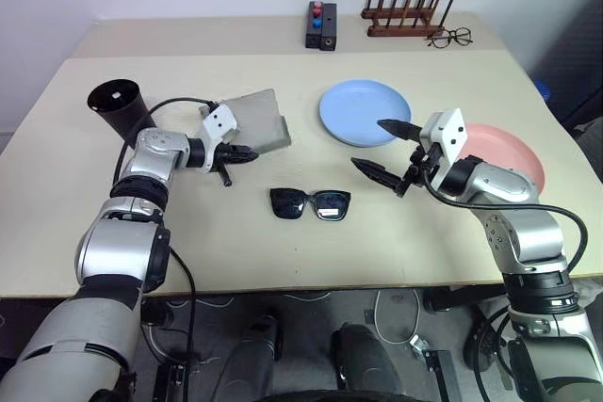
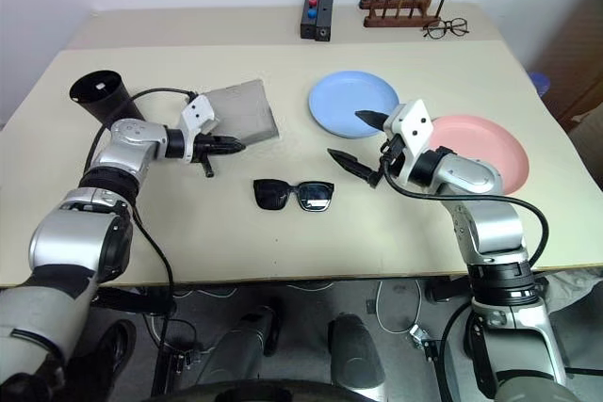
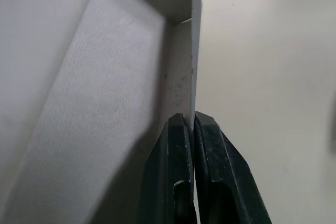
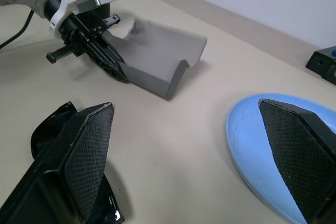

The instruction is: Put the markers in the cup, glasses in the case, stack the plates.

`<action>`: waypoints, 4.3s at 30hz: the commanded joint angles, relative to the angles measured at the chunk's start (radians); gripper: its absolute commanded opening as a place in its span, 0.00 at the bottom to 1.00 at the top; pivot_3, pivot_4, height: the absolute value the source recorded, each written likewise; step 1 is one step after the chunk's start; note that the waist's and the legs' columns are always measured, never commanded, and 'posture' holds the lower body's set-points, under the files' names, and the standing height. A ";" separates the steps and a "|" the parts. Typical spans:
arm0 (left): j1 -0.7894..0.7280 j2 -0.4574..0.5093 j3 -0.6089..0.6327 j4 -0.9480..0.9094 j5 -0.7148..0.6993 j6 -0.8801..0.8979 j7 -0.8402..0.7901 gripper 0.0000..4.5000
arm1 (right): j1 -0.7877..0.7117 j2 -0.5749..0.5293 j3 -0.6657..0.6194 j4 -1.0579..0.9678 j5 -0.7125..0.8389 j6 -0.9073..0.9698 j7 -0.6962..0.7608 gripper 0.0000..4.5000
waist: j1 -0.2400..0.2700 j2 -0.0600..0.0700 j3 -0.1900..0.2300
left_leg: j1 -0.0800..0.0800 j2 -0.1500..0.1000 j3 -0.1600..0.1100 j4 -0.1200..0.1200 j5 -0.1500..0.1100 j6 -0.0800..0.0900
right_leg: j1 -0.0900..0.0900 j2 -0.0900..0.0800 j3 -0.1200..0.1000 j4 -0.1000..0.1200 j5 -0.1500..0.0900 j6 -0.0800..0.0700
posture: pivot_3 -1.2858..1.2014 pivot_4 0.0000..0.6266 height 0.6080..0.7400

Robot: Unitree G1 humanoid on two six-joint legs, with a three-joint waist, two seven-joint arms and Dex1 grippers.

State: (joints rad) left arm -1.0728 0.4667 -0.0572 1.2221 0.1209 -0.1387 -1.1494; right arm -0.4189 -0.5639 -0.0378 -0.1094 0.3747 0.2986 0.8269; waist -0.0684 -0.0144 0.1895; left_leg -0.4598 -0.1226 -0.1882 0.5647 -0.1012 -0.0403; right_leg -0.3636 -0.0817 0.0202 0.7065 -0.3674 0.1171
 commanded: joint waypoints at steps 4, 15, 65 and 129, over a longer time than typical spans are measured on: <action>-0.008 0.008 0.018 -0.012 -0.035 0.044 -0.052 0.01 | -0.015 0.010 -0.001 -0.020 0.001 -0.016 -0.002 1.00 | 0.000 0.000 0.000 | 0.000 0.000 0.000 0.000 0.000 0.000 | 0.000 0.000 0.000 0.000 0.000 0.000 | 0.52 0.24 0.99; 0.099 0.235 -0.179 -0.448 -0.394 0.461 -0.465 0.01 | -0.018 0.012 0.004 -0.014 0.001 -0.019 0.001 1.00 | -0.005 0.000 0.000 | 0.000 0.001 0.000 -0.001 0.000 0.000 | -0.002 0.001 0.002 0.001 0.000 0.000 | 0.52 0.24 0.99; 0.084 0.300 -0.318 -0.695 -0.602 0.642 -0.465 0.99 | -0.025 -0.018 -0.012 0.030 -0.005 -0.044 0.038 1.00 | 0.023 0.000 0.000 | -0.001 0.002 0.001 -0.002 0.000 0.000 | -0.003 0.000 0.004 -0.001 0.000 -0.001 | 0.52 0.24 0.99; -0.370 -0.217 -0.458 -0.047 -0.431 0.236 -0.465 0.01 | 0.159 -0.146 -0.114 -0.174 0.094 0.102 -0.010 1.00 | 0.024 -0.002 0.002 | -0.004 -0.001 -0.002 0.010 -0.003 0.005 | 0.004 -0.001 -0.003 -0.003 0.000 0.002 | 0.52 0.24 0.99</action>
State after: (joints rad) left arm -1.4152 0.2394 -0.5481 1.1950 -0.2778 0.0829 -1.6112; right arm -0.2466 -0.7142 -0.1391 -0.2692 0.4729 0.4234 0.8164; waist -0.0440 -0.0162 0.1914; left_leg -0.4632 -0.1233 -0.1894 0.5742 -0.1043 -0.0349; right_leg -0.3598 -0.0828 0.0175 0.7030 -0.3678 0.1192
